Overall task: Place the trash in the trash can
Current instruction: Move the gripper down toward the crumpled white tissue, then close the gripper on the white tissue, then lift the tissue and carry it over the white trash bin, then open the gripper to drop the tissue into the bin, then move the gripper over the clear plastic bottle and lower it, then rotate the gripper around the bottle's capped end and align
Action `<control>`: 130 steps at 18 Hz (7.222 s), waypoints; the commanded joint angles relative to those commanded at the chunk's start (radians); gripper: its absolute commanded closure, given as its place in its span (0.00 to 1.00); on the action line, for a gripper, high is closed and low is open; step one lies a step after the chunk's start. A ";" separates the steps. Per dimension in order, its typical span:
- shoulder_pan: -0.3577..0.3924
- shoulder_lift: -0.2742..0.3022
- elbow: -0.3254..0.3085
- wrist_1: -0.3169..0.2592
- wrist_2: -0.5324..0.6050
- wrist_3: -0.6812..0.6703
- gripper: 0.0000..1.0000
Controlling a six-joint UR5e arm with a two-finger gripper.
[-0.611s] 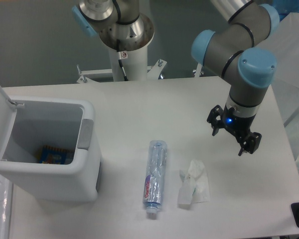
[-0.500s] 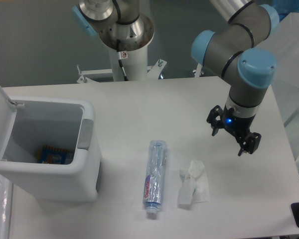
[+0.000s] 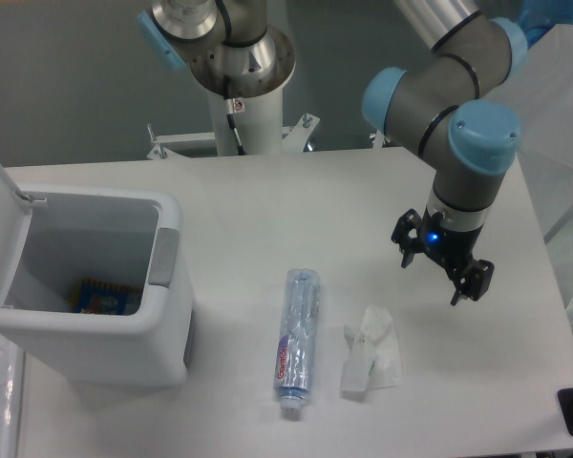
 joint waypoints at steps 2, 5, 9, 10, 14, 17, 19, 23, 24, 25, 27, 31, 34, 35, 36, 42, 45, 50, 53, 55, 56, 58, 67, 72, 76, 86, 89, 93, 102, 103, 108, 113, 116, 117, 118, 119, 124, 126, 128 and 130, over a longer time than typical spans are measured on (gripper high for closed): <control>0.002 -0.008 -0.044 0.069 -0.031 0.000 0.00; -0.011 -0.026 -0.071 0.109 -0.039 -0.047 0.00; -0.058 -0.067 -0.071 0.112 -0.028 -0.155 0.00; -0.060 -0.069 -0.075 0.111 -0.028 -0.156 0.00; -0.071 -0.083 -0.115 0.115 -0.028 -0.144 0.00; -0.072 -0.094 -0.103 0.115 -0.028 -0.146 0.11; -0.074 -0.094 -0.104 0.114 -0.029 -0.156 0.74; -0.074 -0.091 -0.086 0.114 -0.034 -0.158 1.00; -0.072 -0.086 -0.082 0.114 -0.037 -0.156 1.00; -0.071 -0.083 -0.069 0.112 -0.037 -0.155 1.00; -0.069 -0.078 -0.055 0.112 -0.037 -0.155 1.00; -0.067 -0.074 -0.049 0.112 -0.037 -0.156 1.00; -0.066 -0.057 -0.028 0.111 -0.039 -0.164 1.00; -0.066 -0.055 -0.013 0.109 -0.040 -0.190 1.00; -0.067 -0.055 0.001 0.108 -0.043 -0.222 1.00; -0.066 -0.008 0.037 0.106 -0.207 -0.334 1.00; -0.061 0.061 0.000 0.100 -0.308 -0.337 1.00; -0.066 0.195 -0.094 0.098 -0.465 -0.337 1.00; -0.074 0.247 -0.101 0.097 -0.572 -0.373 1.00; -0.078 0.287 -0.112 0.097 -0.621 -0.405 1.00; -0.089 0.304 -0.115 0.098 -0.635 -0.406 1.00; -0.101 0.324 -0.112 0.100 -0.654 -0.431 1.00; -0.225 0.437 -0.158 0.100 -0.677 -0.485 1.00; -0.253 0.460 -0.201 0.102 -0.678 -0.472 1.00; -0.296 0.448 -0.200 0.105 -0.681 -0.459 0.05; -0.241 0.394 -0.145 0.103 -0.681 -0.527 0.00; -0.195 0.303 -0.045 0.102 -0.681 -0.635 0.00; -0.180 0.155 0.113 0.095 -0.669 -0.820 0.00; -0.172 -0.054 0.329 -0.079 -0.502 -0.939 0.00; -0.173 -0.072 0.358 -0.119 -0.484 -0.937 0.00; -0.199 -0.176 0.498 -0.315 -0.353 -0.937 0.00; -0.248 -0.270 0.578 -0.428 -0.198 -0.940 0.00; -0.265 -0.314 0.612 -0.441 -0.138 -0.953 0.00; -0.273 -0.331 0.621 -0.449 -0.125 -0.959 0.00; -0.279 -0.348 0.626 -0.454 -0.102 -0.960 0.00; -0.285 -0.360 0.626 -0.454 -0.070 -0.960 0.00; -0.316 -0.402 0.621 -0.454 0.017 -0.968 0.00; -0.324 -0.411 0.617 -0.454 0.024 -0.969 0.00; -0.327 -0.413 0.612 -0.454 0.026 -0.971 0.00; -0.336 -0.425 0.607 -0.454 0.052 -0.985 0.00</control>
